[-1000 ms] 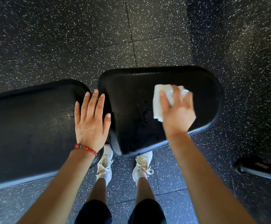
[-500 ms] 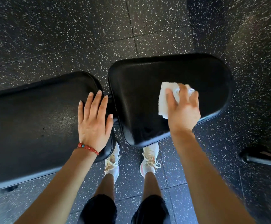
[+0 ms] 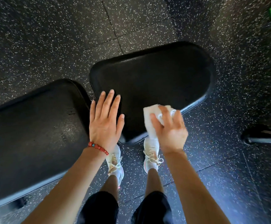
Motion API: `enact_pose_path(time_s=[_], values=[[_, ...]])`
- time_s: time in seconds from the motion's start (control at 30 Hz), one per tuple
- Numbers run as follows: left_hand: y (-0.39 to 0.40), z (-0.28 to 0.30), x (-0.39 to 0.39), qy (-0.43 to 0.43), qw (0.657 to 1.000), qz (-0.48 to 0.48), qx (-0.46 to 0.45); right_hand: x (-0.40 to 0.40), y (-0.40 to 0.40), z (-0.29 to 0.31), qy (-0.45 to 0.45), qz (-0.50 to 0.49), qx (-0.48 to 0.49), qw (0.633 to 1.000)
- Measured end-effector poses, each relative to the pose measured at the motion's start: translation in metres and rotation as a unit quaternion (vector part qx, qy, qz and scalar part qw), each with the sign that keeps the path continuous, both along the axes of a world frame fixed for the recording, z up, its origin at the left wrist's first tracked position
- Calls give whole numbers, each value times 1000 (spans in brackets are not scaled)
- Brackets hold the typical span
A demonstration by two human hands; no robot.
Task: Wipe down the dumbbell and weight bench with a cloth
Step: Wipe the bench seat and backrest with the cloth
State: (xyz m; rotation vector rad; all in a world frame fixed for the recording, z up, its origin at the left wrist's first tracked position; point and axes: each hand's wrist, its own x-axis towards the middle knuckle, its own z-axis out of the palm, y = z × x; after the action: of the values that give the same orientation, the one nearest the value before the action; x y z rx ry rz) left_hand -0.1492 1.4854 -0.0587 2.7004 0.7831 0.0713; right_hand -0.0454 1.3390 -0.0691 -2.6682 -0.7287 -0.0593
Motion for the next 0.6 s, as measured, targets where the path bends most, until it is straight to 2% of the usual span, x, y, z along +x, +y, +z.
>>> enact_pose_path(time_s=[0.1,0.27,0.4,0.5,0.6], values=[[-8,-2,15,0,1000,-24,-8,29,-11,1,29,-116,20,993],[-21,-8,40,8,1000,-29,-9,89,-11,6,74,-240,33,967],[-29,-14,51,30,999,-19,11,148,-10,7,63,-258,22,964],[-31,-18,52,36,999,-13,28,194,-2,6,90,-259,7,962],[-32,-20,52,37,999,-9,38,203,2,9,111,-250,-16,962]])
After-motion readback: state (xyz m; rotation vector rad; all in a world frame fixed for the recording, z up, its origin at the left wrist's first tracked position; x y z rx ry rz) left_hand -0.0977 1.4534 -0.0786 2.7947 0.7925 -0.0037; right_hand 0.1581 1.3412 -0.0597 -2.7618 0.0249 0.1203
